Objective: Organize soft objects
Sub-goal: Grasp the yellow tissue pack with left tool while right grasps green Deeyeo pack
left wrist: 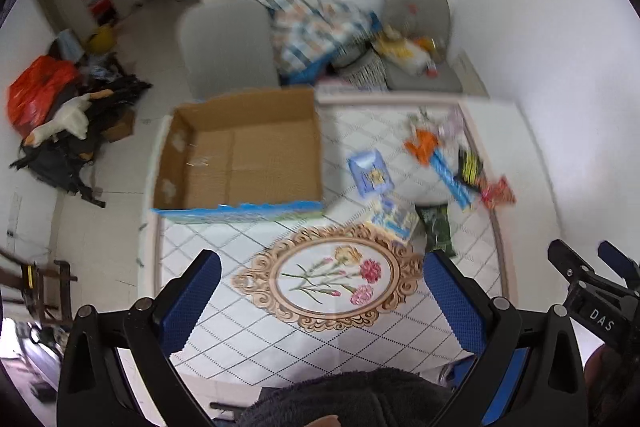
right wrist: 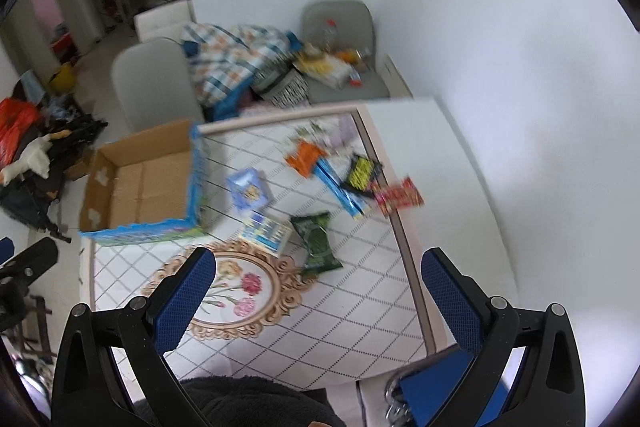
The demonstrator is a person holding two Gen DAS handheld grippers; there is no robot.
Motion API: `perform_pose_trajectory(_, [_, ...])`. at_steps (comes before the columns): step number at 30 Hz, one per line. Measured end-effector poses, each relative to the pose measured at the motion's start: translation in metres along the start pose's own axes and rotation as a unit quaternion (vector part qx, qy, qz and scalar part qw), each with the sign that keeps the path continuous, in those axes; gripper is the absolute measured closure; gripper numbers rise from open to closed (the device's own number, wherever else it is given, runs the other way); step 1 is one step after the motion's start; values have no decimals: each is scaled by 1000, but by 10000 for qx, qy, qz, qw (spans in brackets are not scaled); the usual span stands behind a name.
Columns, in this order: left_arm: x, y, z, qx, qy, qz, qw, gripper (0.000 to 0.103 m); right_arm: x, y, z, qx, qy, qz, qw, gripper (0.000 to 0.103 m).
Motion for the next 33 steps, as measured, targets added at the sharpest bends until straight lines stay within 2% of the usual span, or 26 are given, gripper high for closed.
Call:
perform_pose_trajectory(3, [18, -6, 63, -613, 3, 50, 9981, 0, 13, 4, 67, -443, -159, 104, 9988, 0])
perform_pose_trajectory(7, [40, -10, 152, -1563, 194, -332, 9870, 0, 20, 17, 186, -1227, -408, 137, 9915, 0])
perform_pose_trajectory(9, [50, -11, 184, -1846, 213, -471, 9815, 3, 20, 22, 231, -1468, -614, 187, 9871, 1])
perform_pose_trajectory(10, [57, -12, 202, -1998, 213, -553, 9781, 5, 19, 26, 255, -1643, -701, 222, 9837, 2])
perform_pose_trajectory(12, [64, -14, 229, -2238, 204, -690, 9720, 17, 17, 31, 298, -1916, -902, 300, 9769, 10])
perform_pose_trajectory(13, [68, -15, 245, -2373, 167, -781, 9681, 20, 15, 33, 315, -2042, -945, 312, 9739, 15])
perform_pose_trajectory(17, [71, -18, 294, -2833, -6, -1179, 9517, 21, 12, 35, 372, -2235, -1220, 367, 9663, 23])
perform_pose_trajectory(18, [72, -17, 303, -2951, -11, -1242, 9474, 21, 12, 36, 378, -2250, -1345, 388, 9642, 24])
perform_pose_trajectory(19, [73, -14, 314, -3118, -43, -1317, 9410, 21, 10, 39, 387, -2318, -1472, 377, 9608, 33])
perform_pose_trajectory(20, [74, -12, 319, -3198, -75, -1353, 9377, 20, 8, 41, 390, -2390, -1492, 318, 9590, 50])
perform_pose_trajectory(21, [75, -9, 327, -3298, -124, -1397, 9336, 19, 7, 44, 390, -2448, -1485, 265, 9578, 56])
perform_pose_trajectory(23, [75, -4, 342, -3472, -197, -1525, 9251, 19, 14, 51, 388, -2506, -1317, 252, 9587, 58])
perform_pose_trajectory(25, [76, 3, 356, -3660, -213, -1787, 9131, 19, 23, 56, 386, -2621, -1217, 317, 9568, 59])
perform_pose_trajectory(28, [79, 5, 368, -3773, 110, -2239, 8985, 19, 37, 64, 384, -2663, -1162, 459, 9557, 59])
perform_pose_trajectory(31, [83, 7, 378, -3844, 120, -2434, 8904, 19, 44, 69, 385, -2686, -1216, 555, 9539, 59])
perform_pose_trajectory(33, [85, 9, 383, -3866, 127, -2487, 8880, 19, 46, 69, 388, -2726, -1267, 663, 9514, 59])
Point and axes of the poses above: each gripper's, at about its wrist camera, not at the fingertips, and z roughly the way its jaws point, x to its right, y to its underside, the point moved 3 cm from there along z, roughly the way its jaws point, and after that the axes turned 10 degrees about -z, right-handed, at the moved point
